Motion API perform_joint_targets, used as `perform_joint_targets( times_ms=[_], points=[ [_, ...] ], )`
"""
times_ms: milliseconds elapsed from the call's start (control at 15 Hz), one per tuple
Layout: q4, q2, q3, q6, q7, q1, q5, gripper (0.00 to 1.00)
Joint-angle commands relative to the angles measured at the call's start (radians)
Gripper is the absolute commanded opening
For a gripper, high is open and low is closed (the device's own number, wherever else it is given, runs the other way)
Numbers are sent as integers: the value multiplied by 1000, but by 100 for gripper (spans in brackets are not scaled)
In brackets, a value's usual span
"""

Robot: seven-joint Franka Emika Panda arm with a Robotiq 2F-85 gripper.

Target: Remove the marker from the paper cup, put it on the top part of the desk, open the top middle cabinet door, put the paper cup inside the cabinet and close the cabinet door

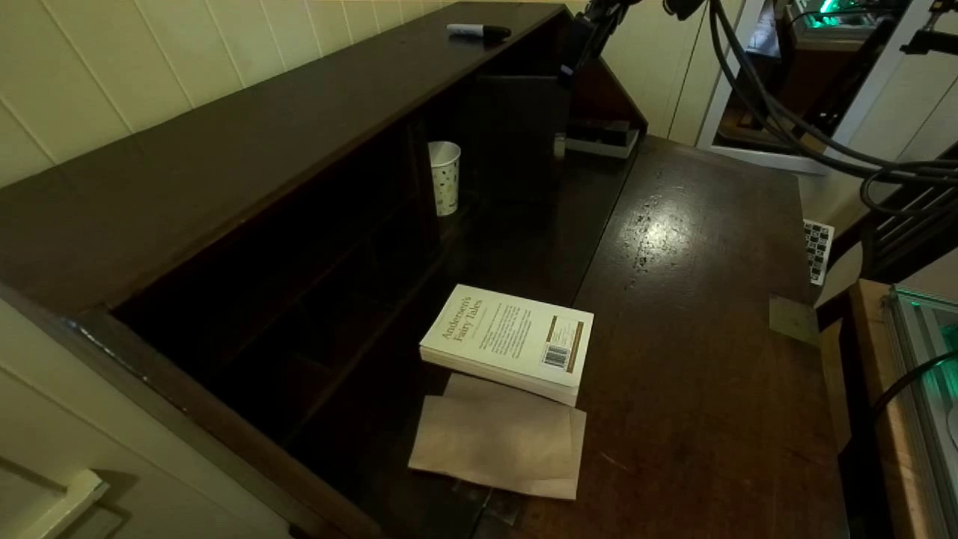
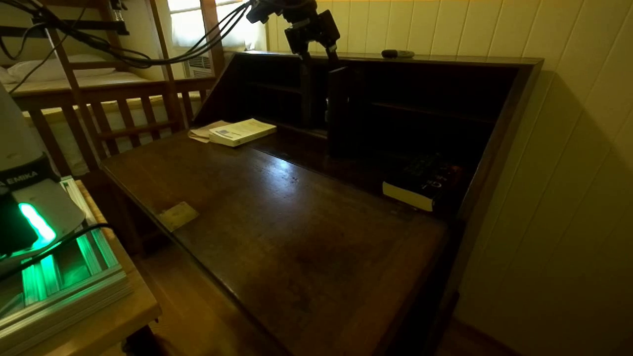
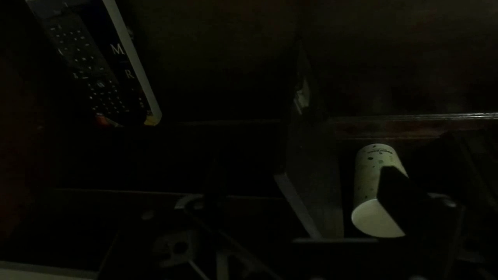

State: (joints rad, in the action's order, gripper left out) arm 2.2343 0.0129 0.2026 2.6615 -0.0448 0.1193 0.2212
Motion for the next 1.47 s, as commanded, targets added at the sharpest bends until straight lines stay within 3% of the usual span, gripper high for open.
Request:
perform_joint_targets(
  times_ms=[0, 333, 1400],
  points=[
    [-29, -48, -21, 43, -134, 10, -128, 100],
    [-54, -91, -50, 86, -278, 15, -304, 100],
    [-149, -176, -136, 60, -576, 10, -606, 100]
  ],
)
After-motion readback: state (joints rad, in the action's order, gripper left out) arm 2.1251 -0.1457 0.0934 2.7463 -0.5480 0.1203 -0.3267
